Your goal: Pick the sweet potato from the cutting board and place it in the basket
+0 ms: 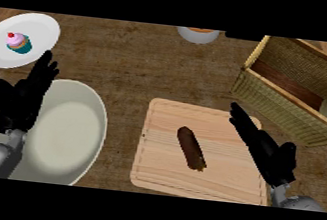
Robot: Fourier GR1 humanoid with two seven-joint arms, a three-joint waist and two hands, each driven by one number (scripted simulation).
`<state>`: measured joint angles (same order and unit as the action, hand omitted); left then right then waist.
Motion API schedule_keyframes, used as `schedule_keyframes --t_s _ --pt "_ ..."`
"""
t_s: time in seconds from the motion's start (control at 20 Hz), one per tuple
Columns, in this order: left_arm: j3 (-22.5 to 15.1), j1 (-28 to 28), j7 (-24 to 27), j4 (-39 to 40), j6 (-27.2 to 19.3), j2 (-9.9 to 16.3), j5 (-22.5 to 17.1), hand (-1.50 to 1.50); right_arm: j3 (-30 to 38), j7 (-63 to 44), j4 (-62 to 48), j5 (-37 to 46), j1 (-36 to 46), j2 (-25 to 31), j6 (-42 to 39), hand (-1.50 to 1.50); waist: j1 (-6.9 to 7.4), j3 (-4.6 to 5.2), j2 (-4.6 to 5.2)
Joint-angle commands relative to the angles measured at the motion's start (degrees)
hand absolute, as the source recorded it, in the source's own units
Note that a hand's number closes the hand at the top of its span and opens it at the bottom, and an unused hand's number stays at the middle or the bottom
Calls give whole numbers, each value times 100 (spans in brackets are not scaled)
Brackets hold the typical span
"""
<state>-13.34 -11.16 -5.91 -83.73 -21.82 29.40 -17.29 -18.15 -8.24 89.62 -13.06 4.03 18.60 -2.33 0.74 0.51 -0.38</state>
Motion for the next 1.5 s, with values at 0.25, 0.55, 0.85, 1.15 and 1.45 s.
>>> schedule_keyframes --t_s 0.25,0.55,0.85,1.15,1.45 --pt "22 231 727 -621 -169 -597 -66 0 -671 456 1747 2769 649 302 1415 150 -179 -3 -145" --pt "-167 599 836 -789 -7 -795 -198 0 -2837 149 845 5462 280 -486 2365 -150 -21 -28 -84" --pt "-126 718 936 -670 -223 -921 -114 0 -2491 -1331 408 7779 319 -828 3309 -150 -437 15 -188" --pt "91 818 918 -723 -225 -785 -193 0 -2264 -3037 463 9642 381 -1064 2038 -150 -588 45 -236" --pt "-71 909 1003 -920 -229 -869 -107 0 -2992 -4419 665 10533 225 -1832 -359 -150 -364 15 -156"
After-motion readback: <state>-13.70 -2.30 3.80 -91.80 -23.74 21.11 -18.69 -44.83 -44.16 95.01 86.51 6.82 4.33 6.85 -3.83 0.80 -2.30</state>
